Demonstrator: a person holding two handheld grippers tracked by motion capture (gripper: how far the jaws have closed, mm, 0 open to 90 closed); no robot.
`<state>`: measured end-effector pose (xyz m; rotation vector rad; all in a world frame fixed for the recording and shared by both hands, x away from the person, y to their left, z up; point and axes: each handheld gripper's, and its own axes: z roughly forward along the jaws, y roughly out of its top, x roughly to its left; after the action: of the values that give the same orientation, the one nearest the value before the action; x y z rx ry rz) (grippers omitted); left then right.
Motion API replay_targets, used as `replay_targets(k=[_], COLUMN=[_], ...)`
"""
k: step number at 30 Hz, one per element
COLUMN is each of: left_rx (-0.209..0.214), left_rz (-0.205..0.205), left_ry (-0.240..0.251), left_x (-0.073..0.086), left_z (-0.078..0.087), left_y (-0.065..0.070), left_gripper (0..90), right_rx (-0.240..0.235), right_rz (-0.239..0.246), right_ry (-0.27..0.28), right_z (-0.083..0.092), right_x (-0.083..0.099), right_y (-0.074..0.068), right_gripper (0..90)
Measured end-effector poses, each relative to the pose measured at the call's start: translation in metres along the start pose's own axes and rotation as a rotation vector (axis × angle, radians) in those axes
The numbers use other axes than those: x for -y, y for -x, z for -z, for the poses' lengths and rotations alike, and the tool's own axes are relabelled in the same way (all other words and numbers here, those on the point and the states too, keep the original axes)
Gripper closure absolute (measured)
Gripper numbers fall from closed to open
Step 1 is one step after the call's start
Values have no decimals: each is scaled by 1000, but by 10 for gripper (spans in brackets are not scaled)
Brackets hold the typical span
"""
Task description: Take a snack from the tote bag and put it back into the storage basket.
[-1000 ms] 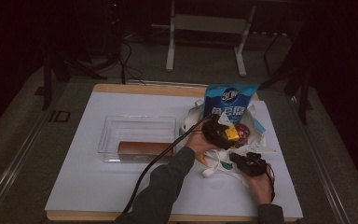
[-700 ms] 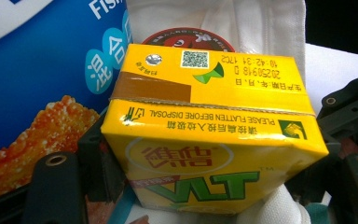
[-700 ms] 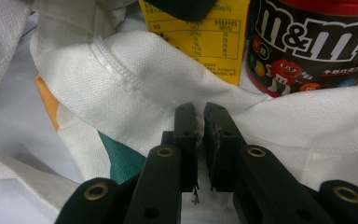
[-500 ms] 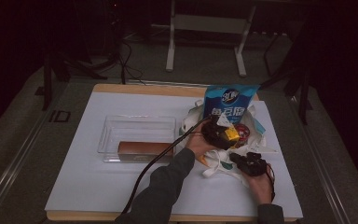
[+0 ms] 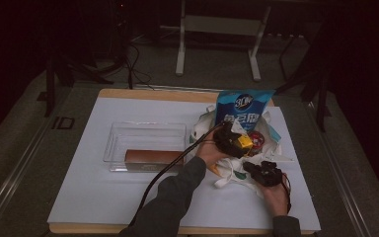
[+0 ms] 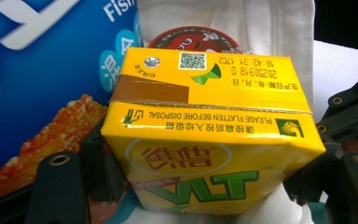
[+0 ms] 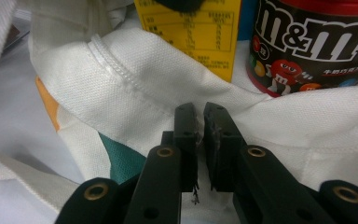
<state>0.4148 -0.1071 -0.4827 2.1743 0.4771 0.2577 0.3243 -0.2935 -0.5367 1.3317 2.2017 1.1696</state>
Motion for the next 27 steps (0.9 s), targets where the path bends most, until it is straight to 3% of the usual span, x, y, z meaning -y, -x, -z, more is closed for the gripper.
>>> replay_targets(k=[9,27], left_rx=[-10,-21], left_rz=[13,-19], left_ry=[6,33], left_x=[-5,-16], left_z=[8,38], left_y=[1,0], left_gripper=[286,286], right_rx=[-1,0], right_rz=[-2,1], right_ry=[0,1], right_z=[0,0], right_x=[0,0], right_y=[0,0], right_gripper=[837,838])
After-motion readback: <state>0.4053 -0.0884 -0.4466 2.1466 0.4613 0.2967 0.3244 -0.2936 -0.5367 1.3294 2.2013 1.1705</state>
